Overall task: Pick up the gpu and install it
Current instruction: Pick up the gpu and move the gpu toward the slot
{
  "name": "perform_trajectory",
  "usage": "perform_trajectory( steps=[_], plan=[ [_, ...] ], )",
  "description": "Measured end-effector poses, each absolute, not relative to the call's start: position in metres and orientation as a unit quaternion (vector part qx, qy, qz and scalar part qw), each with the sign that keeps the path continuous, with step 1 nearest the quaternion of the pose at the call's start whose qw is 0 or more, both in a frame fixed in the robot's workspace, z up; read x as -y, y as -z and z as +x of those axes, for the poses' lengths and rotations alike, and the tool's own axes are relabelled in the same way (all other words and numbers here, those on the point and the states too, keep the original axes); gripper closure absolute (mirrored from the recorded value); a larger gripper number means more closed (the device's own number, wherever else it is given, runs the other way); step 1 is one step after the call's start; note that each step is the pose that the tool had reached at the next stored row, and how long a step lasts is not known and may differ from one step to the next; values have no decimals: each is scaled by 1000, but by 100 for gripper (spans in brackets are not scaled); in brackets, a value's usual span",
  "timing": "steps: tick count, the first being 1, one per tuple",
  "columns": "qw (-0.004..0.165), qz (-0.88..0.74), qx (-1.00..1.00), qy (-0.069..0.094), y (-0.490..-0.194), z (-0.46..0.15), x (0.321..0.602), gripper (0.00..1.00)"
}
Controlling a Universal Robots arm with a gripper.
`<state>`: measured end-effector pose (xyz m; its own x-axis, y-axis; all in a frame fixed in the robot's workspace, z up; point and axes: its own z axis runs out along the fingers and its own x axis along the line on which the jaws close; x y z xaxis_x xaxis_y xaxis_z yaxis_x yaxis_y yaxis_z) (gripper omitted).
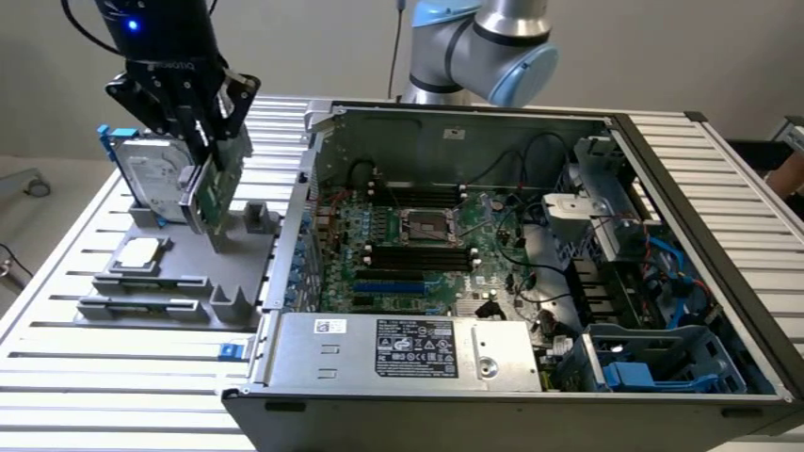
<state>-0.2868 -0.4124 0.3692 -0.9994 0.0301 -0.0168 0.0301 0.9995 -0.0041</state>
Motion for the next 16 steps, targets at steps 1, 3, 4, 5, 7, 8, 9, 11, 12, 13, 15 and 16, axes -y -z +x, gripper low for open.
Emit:
perform_trajectory(
  steps=[1,3,4,5,7,8,9,11,12,13,15,16],
  plan=[
    [8,15,-1000,2,-374,-284,413,73],
    [8,15,-1000,2,-383,-278,414,73],
    [7,15,-1000,2,-388,-276,415,73],
    [7,15,-1000,1,-392,-273,415,73],
    [6,15,-1000,1,-401,-266,417,73],
    [6,15,-1000,1,-406,-263,418,73],
    [5,15,-1000,1,-410,-260,418,73],
    [3,15,-1000,0,-418,-253,420,73],
    [2,15,-1000,0,-420,-249,421,73],
    [2,15,-1000,-1,-421,-244,422,73],
    [0,15,-1000,-1,-423,-235,423,73],
    [-1,15,-1000,-1,-424,-231,423,73]
  ],
)
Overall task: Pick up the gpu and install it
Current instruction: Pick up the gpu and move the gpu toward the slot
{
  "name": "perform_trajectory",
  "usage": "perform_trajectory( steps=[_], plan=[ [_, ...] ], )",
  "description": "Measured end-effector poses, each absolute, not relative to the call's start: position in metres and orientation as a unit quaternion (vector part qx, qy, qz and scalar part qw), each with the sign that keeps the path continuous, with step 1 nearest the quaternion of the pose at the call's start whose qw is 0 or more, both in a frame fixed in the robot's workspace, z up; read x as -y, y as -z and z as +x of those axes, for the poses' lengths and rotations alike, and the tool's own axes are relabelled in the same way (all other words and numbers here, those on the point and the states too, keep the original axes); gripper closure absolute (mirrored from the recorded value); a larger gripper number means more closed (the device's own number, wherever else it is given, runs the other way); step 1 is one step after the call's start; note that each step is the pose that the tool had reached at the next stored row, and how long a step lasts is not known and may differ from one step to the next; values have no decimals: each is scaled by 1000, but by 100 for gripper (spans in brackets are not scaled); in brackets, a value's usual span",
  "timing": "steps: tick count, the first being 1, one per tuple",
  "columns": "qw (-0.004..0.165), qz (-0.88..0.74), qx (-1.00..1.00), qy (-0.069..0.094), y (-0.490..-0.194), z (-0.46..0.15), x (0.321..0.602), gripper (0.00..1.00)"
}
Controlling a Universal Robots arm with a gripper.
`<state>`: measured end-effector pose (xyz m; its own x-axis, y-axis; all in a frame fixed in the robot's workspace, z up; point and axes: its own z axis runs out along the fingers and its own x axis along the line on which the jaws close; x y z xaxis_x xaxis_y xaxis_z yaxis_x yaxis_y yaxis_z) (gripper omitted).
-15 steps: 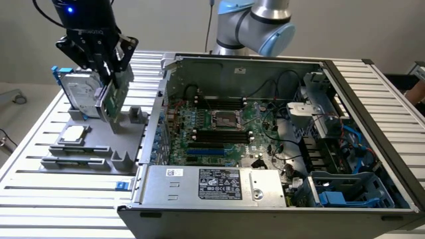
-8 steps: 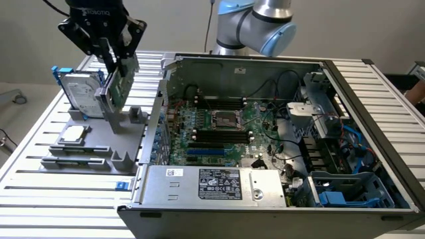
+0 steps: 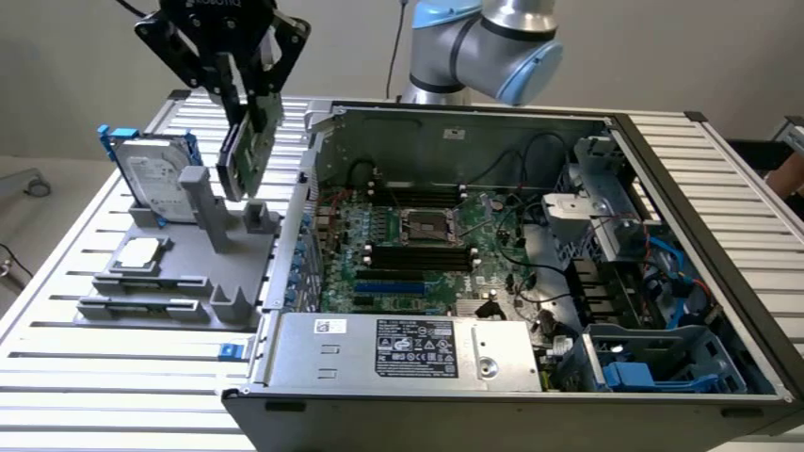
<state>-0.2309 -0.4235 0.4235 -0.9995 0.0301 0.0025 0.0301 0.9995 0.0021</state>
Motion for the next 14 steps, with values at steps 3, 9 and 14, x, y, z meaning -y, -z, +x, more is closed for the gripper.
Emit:
perform_trajectory(
  steps=[3,9,14],
  plan=[
    [4,-15,1000,1,-425,-217,425,73],
    [9,-15,1000,2,-426,-190,427,73],
    [10,-15,1000,2,-426,-167,428,73]
  ],
)
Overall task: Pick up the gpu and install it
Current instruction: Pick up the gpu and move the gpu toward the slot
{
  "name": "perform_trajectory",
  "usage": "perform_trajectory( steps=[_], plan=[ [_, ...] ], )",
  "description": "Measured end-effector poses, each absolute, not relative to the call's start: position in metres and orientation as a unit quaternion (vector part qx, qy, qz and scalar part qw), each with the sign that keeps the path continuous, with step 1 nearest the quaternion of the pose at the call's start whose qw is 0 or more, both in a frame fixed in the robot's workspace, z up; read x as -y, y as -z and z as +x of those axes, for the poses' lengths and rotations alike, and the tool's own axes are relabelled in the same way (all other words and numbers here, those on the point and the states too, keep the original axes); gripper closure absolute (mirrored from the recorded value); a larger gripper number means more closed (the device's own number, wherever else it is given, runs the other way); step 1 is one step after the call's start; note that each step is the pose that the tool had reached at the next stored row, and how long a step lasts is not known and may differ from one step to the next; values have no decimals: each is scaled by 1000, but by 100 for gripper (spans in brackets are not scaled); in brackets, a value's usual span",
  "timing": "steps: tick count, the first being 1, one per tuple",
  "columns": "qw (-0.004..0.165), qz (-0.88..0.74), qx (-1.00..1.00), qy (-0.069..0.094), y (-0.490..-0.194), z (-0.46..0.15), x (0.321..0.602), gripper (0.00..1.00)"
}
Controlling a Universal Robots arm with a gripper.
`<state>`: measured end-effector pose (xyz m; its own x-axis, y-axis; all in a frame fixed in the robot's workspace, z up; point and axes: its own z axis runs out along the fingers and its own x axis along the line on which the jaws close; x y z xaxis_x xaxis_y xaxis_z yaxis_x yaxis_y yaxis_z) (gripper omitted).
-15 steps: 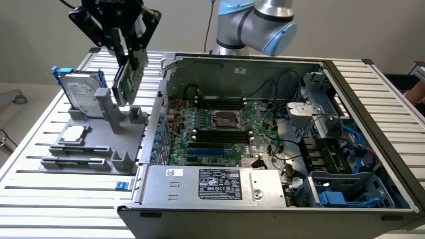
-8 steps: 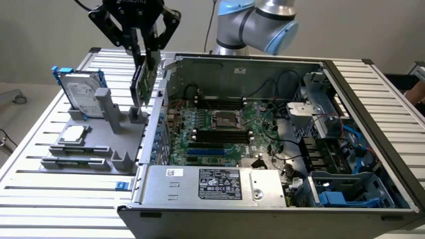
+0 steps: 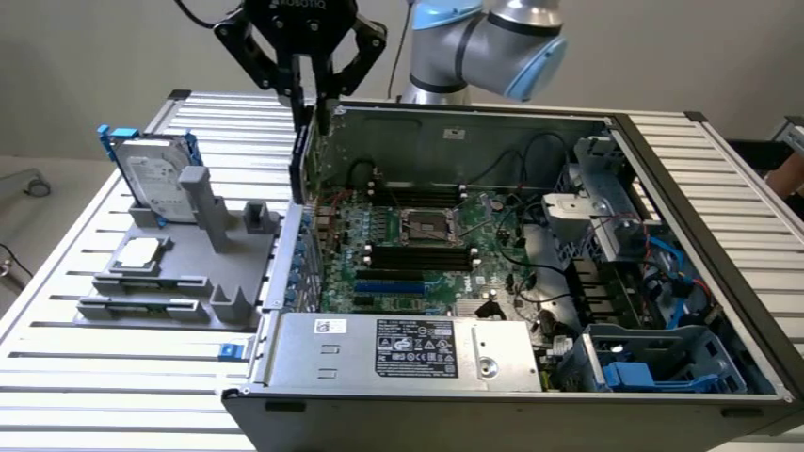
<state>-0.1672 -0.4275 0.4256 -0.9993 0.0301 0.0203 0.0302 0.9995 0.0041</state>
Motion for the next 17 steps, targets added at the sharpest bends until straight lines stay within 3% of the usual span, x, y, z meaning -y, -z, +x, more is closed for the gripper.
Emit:
perform_trajectory(
  steps=[17],
  plan=[
    [10,-13,1000,2,-416,-90,426,73]
  ],
)
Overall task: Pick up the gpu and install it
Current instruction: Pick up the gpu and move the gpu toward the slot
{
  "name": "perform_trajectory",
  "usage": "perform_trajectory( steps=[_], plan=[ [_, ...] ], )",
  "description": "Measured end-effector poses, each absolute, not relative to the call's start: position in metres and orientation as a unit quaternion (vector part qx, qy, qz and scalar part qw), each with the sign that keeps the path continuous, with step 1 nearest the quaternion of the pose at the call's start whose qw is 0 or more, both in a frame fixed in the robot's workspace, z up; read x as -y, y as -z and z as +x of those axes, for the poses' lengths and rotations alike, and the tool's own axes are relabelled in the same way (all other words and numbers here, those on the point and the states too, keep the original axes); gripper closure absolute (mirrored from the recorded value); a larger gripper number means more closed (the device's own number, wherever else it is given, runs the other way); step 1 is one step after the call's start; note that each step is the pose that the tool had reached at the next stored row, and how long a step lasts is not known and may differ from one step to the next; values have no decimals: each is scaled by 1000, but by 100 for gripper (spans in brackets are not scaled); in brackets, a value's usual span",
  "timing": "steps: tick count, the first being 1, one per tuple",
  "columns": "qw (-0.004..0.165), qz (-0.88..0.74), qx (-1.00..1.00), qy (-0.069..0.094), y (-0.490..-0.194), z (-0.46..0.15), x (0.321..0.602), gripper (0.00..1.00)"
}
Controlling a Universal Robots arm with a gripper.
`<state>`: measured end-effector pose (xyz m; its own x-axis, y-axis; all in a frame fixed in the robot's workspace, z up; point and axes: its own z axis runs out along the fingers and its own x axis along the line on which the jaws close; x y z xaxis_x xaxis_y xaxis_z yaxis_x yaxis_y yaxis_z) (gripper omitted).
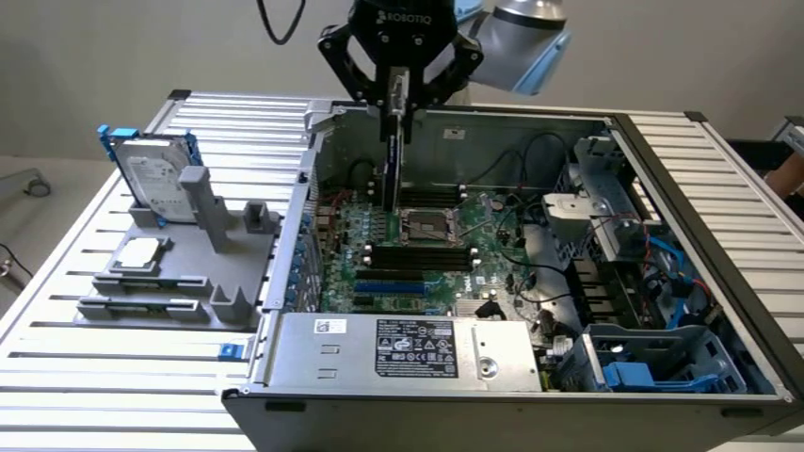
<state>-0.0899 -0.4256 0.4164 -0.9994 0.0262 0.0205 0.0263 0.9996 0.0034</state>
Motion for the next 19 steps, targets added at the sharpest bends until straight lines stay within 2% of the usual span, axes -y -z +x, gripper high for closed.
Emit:
perform_trajectory(
  steps=[10,19],
  plan=[
    [10,-12,1000,1,-399,-64,412,73],
    [10,-12,1000,1,-399,-64,412,73]
  ],
)
